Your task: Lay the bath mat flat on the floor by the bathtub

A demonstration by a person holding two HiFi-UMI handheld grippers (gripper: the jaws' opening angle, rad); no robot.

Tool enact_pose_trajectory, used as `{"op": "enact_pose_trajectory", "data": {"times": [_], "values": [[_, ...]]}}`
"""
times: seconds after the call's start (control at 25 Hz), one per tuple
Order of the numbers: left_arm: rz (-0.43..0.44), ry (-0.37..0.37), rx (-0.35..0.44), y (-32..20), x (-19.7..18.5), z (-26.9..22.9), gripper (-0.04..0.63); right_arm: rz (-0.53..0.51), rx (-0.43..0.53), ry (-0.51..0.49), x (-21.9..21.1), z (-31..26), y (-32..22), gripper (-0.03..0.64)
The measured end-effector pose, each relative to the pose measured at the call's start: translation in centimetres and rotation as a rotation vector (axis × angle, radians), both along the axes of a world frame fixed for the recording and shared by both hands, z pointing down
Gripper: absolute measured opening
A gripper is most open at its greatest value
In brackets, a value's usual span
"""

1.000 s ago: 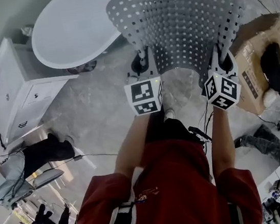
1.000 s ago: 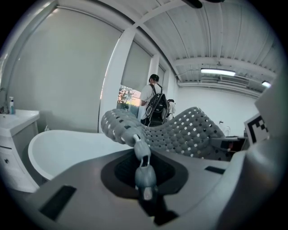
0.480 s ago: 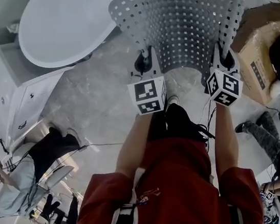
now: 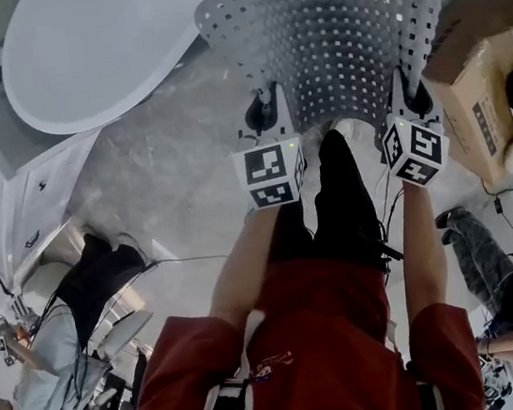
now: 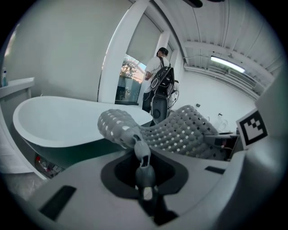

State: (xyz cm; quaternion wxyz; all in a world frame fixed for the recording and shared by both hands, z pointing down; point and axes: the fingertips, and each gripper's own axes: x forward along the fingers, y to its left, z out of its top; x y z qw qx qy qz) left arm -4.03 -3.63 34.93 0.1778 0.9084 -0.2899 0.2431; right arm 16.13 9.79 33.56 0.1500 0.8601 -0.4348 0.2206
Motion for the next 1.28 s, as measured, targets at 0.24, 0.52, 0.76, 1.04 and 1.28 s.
{"op": "enact_pose_trajectory", "data": {"times": [0.24,0.52,0.76,1.04,1.28], "values": [[-0.018,-0.043,-0.054,-1.1,-0.3,6.5,0.049,-0.059,-0.074,-0.012,0.3,6.3,-2.4,0.094],[-0.089,-0.103,-0.098,-3.8,0.2,13.5,0.049,-0.153,-0.146,-0.036,2.4,12.9,-6.5,0.095],[-0.147,-0.155,-0.135,-4.5,1.5,19.6,0.049,-0.25,-0.2,-0.055,4.8,19.2,-9.0,0.097],[-0.252,-0.189,-0.174,-3.9,3.5,25.8,0.049,-0.359,-0.244,-0.076,8.3,25.9,-10.3,0.097],[-0.299,-0.227,-0.165,-3.3,5.9,28.4,0.049,-0.473,-0.273,-0.092,10.9,29.2,-12.1,0.097]]}}
